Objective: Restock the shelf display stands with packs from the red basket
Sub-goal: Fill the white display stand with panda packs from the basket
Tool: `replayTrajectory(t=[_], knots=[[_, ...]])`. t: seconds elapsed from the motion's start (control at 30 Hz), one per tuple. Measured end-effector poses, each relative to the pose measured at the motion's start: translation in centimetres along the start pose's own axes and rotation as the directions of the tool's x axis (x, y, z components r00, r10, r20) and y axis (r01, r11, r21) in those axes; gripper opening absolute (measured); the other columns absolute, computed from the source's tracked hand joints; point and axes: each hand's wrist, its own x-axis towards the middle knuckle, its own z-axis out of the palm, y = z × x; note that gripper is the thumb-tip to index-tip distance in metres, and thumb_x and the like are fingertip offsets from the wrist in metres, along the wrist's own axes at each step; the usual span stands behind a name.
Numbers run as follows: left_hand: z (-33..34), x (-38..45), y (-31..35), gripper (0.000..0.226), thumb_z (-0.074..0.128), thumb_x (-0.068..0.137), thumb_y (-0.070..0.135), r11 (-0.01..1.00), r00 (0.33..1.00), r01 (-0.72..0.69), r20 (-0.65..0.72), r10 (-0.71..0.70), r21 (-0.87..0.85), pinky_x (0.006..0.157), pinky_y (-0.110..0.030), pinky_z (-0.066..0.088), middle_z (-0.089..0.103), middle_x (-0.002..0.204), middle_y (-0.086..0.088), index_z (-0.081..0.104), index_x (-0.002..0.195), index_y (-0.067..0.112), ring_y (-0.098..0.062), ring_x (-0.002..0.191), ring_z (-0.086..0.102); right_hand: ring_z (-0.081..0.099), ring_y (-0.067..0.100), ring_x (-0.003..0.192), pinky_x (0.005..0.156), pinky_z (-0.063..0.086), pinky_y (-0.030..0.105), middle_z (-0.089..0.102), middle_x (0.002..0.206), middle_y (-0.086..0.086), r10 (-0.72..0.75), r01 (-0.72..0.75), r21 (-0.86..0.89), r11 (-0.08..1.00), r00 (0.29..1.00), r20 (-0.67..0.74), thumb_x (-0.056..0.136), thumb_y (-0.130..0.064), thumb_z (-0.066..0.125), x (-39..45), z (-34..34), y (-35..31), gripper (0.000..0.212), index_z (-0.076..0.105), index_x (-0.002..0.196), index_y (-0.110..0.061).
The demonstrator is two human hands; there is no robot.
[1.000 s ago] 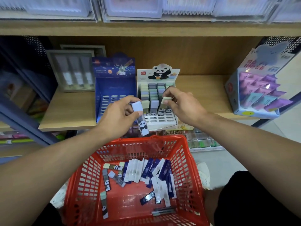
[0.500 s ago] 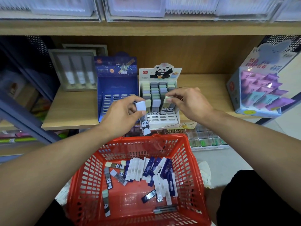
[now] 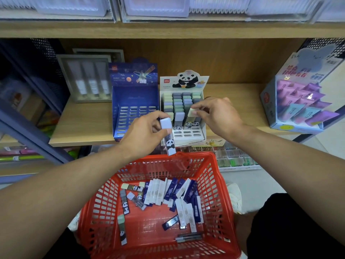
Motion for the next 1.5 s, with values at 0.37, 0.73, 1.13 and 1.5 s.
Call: replayTrajectory(t=[0.37,0.73,1.13,1.5], knots=[[0.3,-0.1,0.6,0.026,0.071,0.092,0.031,0.999,1.0,0.017,0.007,-0.016,-0.032,0.071,-0.031,0.055,0.07,0.076,0.011,0.059,0.115,0.029,-0.004,0.069,0.065,0.067,0.013,0.096,0.088,0.056,0.033,0.073,0.111,-0.007,0.014,-0.013,-0.186,0.982,1.0,0.006,0.096,-0.022,0.067,0.8,0.6,-1.4,0.016,0.077,0.107,-0.027],[0.2,-0.2,1.4,0.045,0.076,0.088,0.033,0.995,0.999,0.035,-0.013,-0.037,-0.096,0.07,-0.036,0.057,0.072,0.076,0.004,0.046,0.122,0.029,-0.01,0.071,0.069,0.063,0.002,0.083,0.075,0.05,0.017,0.07,0.098,-0.014,-0.2,0.192,0.113,0.975,0.977,0.071,0.096,-0.034,0.065,-0.8,0.2,-4.5,0.026,0.071,0.12,-0.026],[0.7,-0.1,0.6,0.078,0.075,0.088,0.036,0.907,0.985,-0.172,0.07,0.158,0.383,0.121,-0.04,0.028,0.028,0.161,0.011,0.033,0.153,0.033,-0.012,0.148,0.028,0.061,0.013,0.086,0.072,0.052,0.033,0.068,0.083,-0.011,-0.024,0.019,0.068,0.998,0.998,0.065,0.09,-0.033,0.074,-0.4,-2.4,-1.3,0.01,0.066,0.094,-0.028],[1.2,0.2,-0.1,0.1,0.072,0.088,0.037,0.862,0.971,-0.178,0.228,0.075,0.475,0.125,-0.032,0.011,-0.004,0.168,0.012,0.004,0.161,0.025,-0.008,0.154,0.002,0.058,0.009,0.093,0.071,0.044,0.024,0.068,0.087,-0.01,0.052,-0.057,0.085,0.995,0.997,0.058,0.091,-0.032,0.073,-0.8,-1.2,1.6,0.017,0.058,0.082,-0.031]])
